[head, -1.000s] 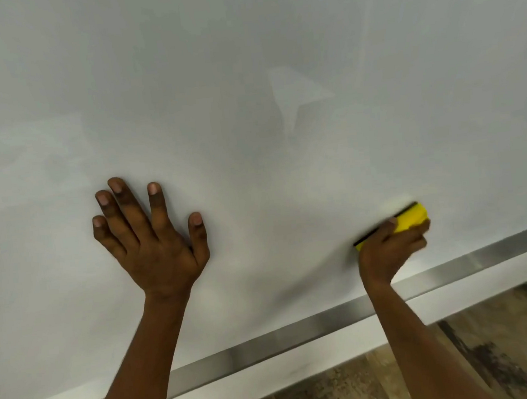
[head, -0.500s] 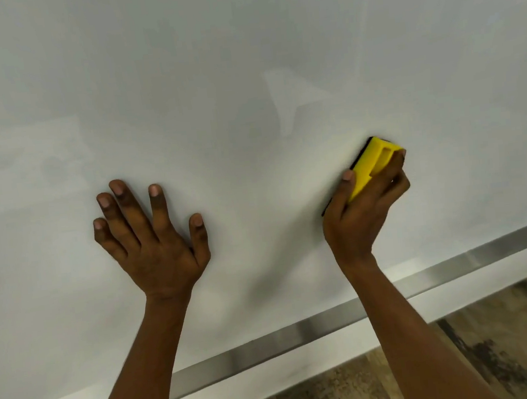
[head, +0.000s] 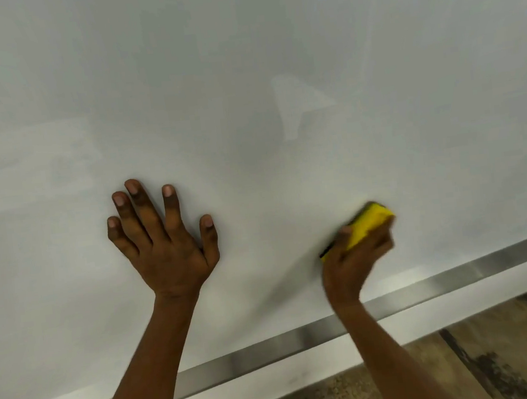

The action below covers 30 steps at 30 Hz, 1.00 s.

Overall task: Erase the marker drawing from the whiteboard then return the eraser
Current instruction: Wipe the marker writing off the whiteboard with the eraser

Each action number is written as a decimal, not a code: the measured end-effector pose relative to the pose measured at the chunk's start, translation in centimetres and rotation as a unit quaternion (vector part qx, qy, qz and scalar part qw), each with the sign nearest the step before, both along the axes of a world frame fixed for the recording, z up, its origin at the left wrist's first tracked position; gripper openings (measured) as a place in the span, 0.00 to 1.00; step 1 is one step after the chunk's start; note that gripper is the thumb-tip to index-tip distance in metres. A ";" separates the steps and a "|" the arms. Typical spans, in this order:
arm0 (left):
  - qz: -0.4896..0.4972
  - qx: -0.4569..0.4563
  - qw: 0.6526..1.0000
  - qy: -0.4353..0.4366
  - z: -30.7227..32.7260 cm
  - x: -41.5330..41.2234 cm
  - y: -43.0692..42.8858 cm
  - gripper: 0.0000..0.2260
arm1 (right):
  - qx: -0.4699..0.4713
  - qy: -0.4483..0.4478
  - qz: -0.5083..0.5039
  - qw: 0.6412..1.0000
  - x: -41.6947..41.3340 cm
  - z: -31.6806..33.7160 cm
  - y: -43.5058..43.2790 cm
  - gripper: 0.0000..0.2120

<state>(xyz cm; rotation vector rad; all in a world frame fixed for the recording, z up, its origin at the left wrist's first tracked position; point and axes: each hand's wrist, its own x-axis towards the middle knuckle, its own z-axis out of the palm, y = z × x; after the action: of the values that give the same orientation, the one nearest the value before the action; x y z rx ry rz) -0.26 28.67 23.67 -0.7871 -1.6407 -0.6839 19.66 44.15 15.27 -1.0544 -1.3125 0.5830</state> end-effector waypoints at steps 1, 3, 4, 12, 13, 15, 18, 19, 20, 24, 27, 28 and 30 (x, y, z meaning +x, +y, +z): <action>-0.001 -0.001 1.000 0.001 0.0 0.0 -0.1 0.35 | 0.066 -0.069 0.044 0.994 -0.8 -0.5 -1.5 0.35; -0.003 -0.003 1.000 0.001 0.0 -0.1 -0.2 0.35 | 0.159 -0.163 0.104 0.968 -1.6 -1.2 -2.6 0.29; -0.003 -0.004 1.000 0.001 0.0 -0.1 -0.3 0.35 | 0.197 -0.194 0.115 0.954 -1.5 -1.3 -2.2 0.27; -0.002 -0.004 1.000 0.004 0.1 -0.1 -0.3 0.34 | 0.140 -0.161 -0.040 0.976 4.7 -2.1 6.5 0.33; -0.002 -0.003 1.000 0.003 0.1 0.0 -0.3 0.34 | 0.088 -0.100 -0.056 0.990 5.3 -1.5 7.6 0.33; -0.003 -0.003 1.000 0.002 0.1 0.1 -0.2 0.34 | -0.003 0.040 -0.075 0.996 6.1 0.0 9.4 0.34; -0.002 0.001 1.000 -0.003 0.1 0.1 -0.1 0.35 | -0.069 0.127 -0.071 0.987 5.8 1.9 9.4 0.33; -0.001 0.003 1.000 -0.005 0.1 0.1 -0.1 0.35 | -0.057 0.108 -0.071 0.990 5.3 2.1 8.5 0.32; 0.000 0.003 1.000 -0.007 0.1 0.1 0.0 0.35 | -0.032 0.075 -0.065 0.995 4.5 2.2 7.2 0.32; -0.001 0.002 1.000 -0.008 0.2 0.2 0.0 0.34 | 0.147 -0.144 0.017 0.978 -0.7 1.2 -0.7 0.32; -0.006 -0.005 1.000 -0.019 0.3 0.2 -0.2 0.34 | 0.344 -0.311 0.095 0.881 -3.8 -0.5 -5.1 0.26; -0.008 -0.009 1.000 -0.023 0.4 0.3 -0.3 0.34 | 0.382 -0.336 0.097 0.856 -4.3 -0.8 -5.6 0.27; -0.014 -0.018 0.999 -0.030 0.6 0.5 -0.6 0.34 | 0.410 -0.347 0.080 0.839 -4.5 -1.0 -5.6 0.28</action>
<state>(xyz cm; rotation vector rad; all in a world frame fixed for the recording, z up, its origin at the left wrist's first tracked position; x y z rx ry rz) 0.19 28.09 24.25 -0.8244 -1.7037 -0.7061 15.13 38.58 14.30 -0.4139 -2.0348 -0.3180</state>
